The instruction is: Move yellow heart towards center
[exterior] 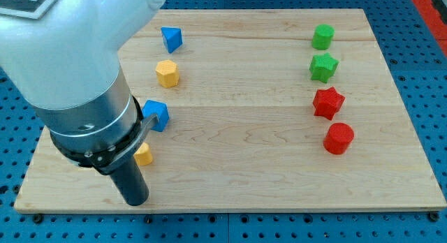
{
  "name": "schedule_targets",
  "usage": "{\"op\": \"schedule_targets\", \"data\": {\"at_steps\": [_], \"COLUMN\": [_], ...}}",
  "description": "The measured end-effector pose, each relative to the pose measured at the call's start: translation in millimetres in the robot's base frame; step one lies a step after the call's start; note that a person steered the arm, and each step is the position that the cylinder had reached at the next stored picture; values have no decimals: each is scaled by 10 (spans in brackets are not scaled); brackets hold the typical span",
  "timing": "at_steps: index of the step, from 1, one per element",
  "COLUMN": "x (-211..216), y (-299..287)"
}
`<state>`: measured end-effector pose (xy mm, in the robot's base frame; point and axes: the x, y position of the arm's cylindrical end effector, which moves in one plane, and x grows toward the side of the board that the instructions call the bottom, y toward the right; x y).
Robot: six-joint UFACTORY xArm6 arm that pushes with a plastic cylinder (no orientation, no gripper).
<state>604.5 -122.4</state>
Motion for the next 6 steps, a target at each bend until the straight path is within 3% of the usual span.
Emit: {"op": "schedule_targets", "data": {"at_steps": [3,4,6], "x": [0,108,-206], "y": [6,-409,-779]}}
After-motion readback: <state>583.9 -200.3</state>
